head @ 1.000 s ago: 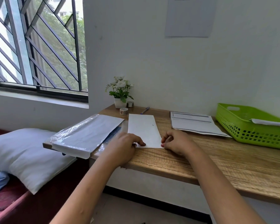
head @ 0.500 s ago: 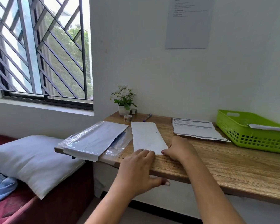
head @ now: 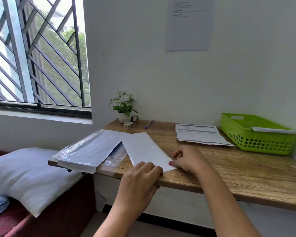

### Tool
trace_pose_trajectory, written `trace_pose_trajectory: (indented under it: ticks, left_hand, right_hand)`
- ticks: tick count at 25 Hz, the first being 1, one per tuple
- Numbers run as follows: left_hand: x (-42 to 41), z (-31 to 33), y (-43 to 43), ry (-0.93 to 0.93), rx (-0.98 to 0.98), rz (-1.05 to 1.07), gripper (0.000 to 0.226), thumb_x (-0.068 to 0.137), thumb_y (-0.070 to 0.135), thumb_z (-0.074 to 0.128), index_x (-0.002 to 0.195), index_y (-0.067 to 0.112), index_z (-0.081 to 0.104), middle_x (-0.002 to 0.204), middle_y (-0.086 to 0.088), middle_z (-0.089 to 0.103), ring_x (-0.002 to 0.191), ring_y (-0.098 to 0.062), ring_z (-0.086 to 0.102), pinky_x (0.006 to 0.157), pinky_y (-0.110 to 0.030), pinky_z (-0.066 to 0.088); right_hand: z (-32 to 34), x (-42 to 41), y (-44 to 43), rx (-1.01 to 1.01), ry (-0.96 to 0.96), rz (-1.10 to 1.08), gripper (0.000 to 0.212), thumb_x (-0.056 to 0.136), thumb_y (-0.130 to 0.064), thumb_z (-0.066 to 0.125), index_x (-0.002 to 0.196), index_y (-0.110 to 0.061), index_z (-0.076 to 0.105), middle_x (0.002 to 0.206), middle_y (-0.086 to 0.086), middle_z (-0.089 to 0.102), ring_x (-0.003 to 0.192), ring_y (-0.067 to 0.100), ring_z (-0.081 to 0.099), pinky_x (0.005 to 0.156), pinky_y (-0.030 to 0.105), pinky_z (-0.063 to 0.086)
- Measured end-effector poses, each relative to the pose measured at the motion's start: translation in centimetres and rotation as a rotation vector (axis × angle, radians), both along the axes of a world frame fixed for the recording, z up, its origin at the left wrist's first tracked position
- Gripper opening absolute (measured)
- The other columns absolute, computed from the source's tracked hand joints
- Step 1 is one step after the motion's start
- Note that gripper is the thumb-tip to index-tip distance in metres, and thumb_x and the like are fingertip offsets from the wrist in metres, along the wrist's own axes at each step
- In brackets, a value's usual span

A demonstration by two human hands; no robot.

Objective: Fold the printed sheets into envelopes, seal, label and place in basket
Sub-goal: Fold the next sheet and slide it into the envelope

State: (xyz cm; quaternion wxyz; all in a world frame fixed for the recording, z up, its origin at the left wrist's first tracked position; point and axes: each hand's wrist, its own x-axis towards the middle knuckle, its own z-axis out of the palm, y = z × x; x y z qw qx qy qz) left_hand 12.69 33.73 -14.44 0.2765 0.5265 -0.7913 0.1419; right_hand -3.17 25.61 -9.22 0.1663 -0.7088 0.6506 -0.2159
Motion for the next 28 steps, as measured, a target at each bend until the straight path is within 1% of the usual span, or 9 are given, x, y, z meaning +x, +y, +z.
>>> trace_pose_trajectory:
  ticks: [3,10,14,16,18,21,24,26,28]
  left_hand:
    - [0.9,1.4,-0.4,0.045,0.08,0.033,0.039,0.075,0.023,0.069,0.11,0.035,0.057,0.107,0.018,0.059,0.101,-0.004,0.052,0.081,-0.021,0.044]
    - [1.9,2.7,1.2,0.104,0.091,0.097,0.024,0.084,0.017,0.058,0.102,0.031,0.065,0.097,0.011,0.065,0.092,-0.008,0.058,0.075,-0.022,0.046]
    - [2.7,3.8,0.8,0.288,-0.012,0.033,0.022,0.082,0.008,0.059,0.091,0.025,0.071,0.088,0.01,0.066,0.083,-0.006,0.059,0.072,-0.018,0.045]
    - [2.4,5.0,0.1,0.46,-0.093,-0.027,0.025,0.081,0.0,0.06,0.087,0.021,0.072,0.086,0.011,0.064,0.08,0.001,0.057,0.07,-0.008,0.041]
    - [1.7,6.5,-0.8,0.766,-0.163,-0.115,0.027,0.081,-0.002,0.062,0.083,0.023,0.07,0.085,0.012,0.065,0.078,0.001,0.058,0.068,-0.006,0.042]
    - [1.5,8.5,-2.0,1.503,-0.03,-0.592,0.026,0.085,0.001,0.06,0.078,0.025,0.068,0.082,0.009,0.069,0.078,-0.007,0.067,0.061,-0.023,0.057]
    - [2.1,9.2,-3.8,1.938,0.141,-0.861,0.01,0.085,0.006,0.056,0.093,0.009,0.062,0.092,-0.006,0.072,0.084,-0.018,0.071,0.061,-0.029,0.059]
    - [2.1,8.1,-5.2,2.086,0.278,-0.764,0.013,0.09,0.002,0.05,0.1,0.003,0.058,0.101,-0.013,0.068,0.085,-0.022,0.071,0.061,-0.029,0.059]
    - [2.0,6.2,-6.4,2.079,0.473,-0.479,0.015,0.092,0.0,0.048,0.105,0.001,0.055,0.109,-0.017,0.061,0.089,-0.025,0.066,0.062,-0.033,0.059]
  right_hand:
    - [-0.1,-0.4,0.2,-0.002,-0.051,0.001,0.032,0.078,-0.027,0.076,0.106,-0.02,0.064,0.106,0.001,0.066,0.098,0.016,0.06,0.081,0.027,0.047]
    - [-0.2,-1.1,0.6,0.026,-0.183,0.039,0.028,0.074,-0.016,0.079,0.099,-0.02,0.065,0.097,0.0,0.067,0.097,0.016,0.062,0.087,0.03,0.05]
    - [-0.2,-1.3,0.7,0.066,-0.426,0.085,0.019,0.086,0.001,0.057,0.093,-0.016,0.064,0.088,0.004,0.067,0.074,0.011,0.063,0.063,0.023,0.051]
    - [-0.2,-1.6,0.6,0.118,-0.606,0.108,0.027,0.091,0.005,0.046,0.104,-0.011,0.063,0.091,0.007,0.066,0.068,0.01,0.059,0.057,0.02,0.049]
    - [-0.2,-1.8,0.4,0.18,-0.807,0.129,0.036,0.09,0.004,0.051,0.122,-0.013,0.057,0.1,0.007,0.064,0.074,0.012,0.059,0.06,0.021,0.053]
    - [0.3,-2.6,-0.1,0.188,-1.036,0.106,0.061,0.086,-0.023,0.068,0.139,-0.031,0.039,0.131,0.002,0.051,0.106,0.019,0.055,0.075,0.031,0.053]
    - [1.3,-5.7,-1.4,0.139,-1.162,0.024,0.076,0.081,-0.046,0.067,0.144,-0.042,0.026,0.147,0.003,0.038,0.125,0.033,0.045,0.091,0.046,0.046]
    - [1.9,-7.8,-1.9,0.211,-1.235,0.026,0.068,0.081,-0.045,0.066,0.141,-0.036,0.035,0.136,0.006,0.05,0.113,0.035,0.055,0.087,0.049,0.05]
    - [1.8,-9.1,-2.3,0.204,-1.256,0.031,0.052,0.085,-0.027,0.067,0.133,-0.02,0.049,0.11,0.008,0.063,0.092,0.028,0.062,0.069,0.04,0.057]
